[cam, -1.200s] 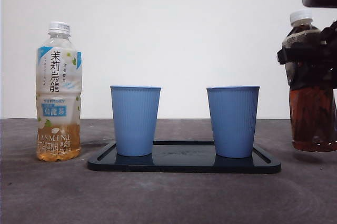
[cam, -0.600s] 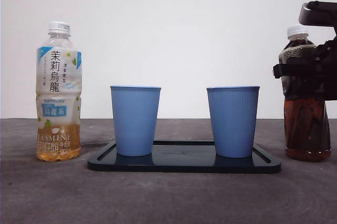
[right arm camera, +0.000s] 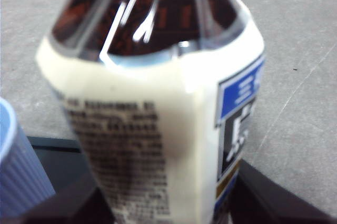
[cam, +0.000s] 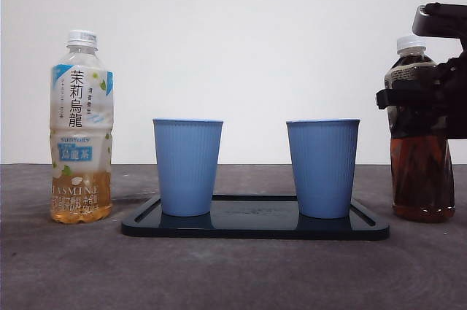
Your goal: Pour the drink into the cup
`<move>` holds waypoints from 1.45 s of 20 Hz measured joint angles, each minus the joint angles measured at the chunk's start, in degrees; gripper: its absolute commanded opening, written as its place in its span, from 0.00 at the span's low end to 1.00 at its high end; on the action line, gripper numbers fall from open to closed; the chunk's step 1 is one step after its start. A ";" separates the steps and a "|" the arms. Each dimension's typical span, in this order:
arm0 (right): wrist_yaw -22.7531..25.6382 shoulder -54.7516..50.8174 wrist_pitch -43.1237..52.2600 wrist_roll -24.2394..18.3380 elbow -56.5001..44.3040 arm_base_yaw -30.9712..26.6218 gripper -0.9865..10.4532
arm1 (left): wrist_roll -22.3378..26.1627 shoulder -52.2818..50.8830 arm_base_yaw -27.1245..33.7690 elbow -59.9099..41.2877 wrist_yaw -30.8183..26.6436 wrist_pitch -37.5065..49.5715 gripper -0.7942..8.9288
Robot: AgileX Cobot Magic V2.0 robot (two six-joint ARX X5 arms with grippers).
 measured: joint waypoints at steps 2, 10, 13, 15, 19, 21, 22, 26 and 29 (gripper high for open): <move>0.04 0.00 0.02 0.02 0.00 0.00 0.38 | 0.00 0.00 0.00 0.00 0.00 -0.02 0.66; 0.11 -5.44 -0.72 0.02 0.44 0.02 0.47 | -0.02 0.00 0.00 0.00 0.00 0.00 0.66; -0.04 -10.25 -7.15 0.02 0.44 0.04 0.47 | -0.02 0.00 0.00 0.00 0.00 0.07 0.66; -1.53 -13.81 -10.78 0.04 0.44 0.04 0.47 | 0.00 0.00 0.00 0.00 0.00 0.22 0.66; -2.84 -20.63 -18.36 1.16 0.46 0.09 0.47 | -0.02 0.00 0.00 0.00 0.00 0.22 0.66; -4.11 -24.44 -23.45 2.10 0.81 0.20 0.47 | 0.00 0.00 0.00 0.00 0.00 0.22 0.66; -4.50 -26.32 -26.34 2.56 1.25 0.33 0.47 | 0.00 0.00 0.00 0.00 0.00 0.24 0.66; -7.19 -33.22 -38.97 3.82 4.76 1.18 0.47 | -0.02 0.00 0.00 0.00 -0.02 0.20 0.66; -9.51 -36.72 -48.33 4.28 8.79 2.10 0.47 | 0.00 0.04 0.00 0.00 -0.02 0.00 0.66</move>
